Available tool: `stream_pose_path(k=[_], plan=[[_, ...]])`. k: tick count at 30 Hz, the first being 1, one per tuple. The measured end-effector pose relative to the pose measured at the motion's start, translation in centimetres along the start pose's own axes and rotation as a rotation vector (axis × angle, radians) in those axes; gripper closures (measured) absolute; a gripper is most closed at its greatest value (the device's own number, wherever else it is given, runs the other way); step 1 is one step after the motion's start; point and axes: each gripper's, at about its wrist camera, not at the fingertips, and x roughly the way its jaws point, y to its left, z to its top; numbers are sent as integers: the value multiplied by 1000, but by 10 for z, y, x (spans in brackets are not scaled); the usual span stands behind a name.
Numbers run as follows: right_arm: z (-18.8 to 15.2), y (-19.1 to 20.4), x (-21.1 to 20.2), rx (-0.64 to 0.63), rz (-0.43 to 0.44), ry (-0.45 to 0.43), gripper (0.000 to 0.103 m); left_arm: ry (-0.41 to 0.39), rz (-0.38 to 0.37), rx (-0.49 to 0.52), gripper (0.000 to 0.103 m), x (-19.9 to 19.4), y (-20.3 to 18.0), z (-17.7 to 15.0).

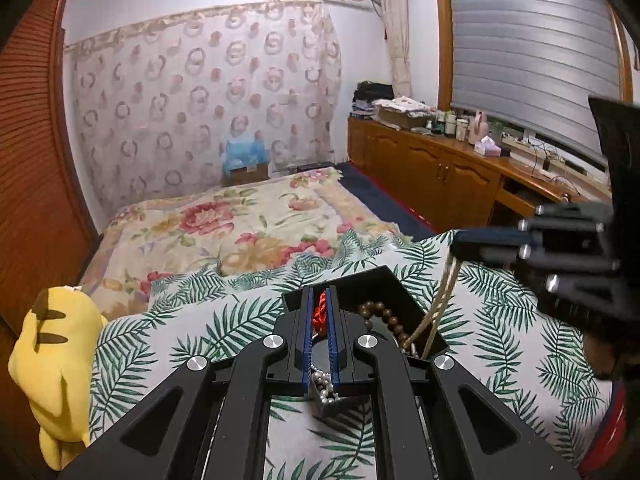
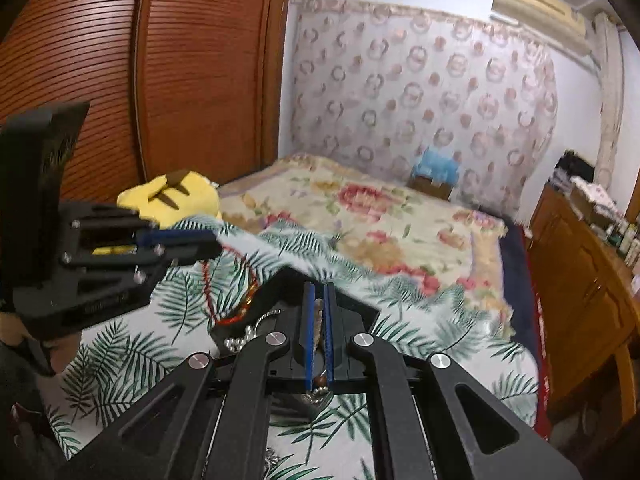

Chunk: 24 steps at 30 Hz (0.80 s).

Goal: Organize jewelry
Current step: 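Lower the red bracelet and pearl strand into the black box and open both tools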

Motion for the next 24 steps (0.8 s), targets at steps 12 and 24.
stream_pose_path(k=[12, 24], plan=[[-25, -6, 18, 43, 58, 45, 89, 65, 11, 3, 97, 41, 0, 3], [-59, -14, 5, 61, 46, 63, 88, 116, 1, -6, 95, 65, 1, 1]])
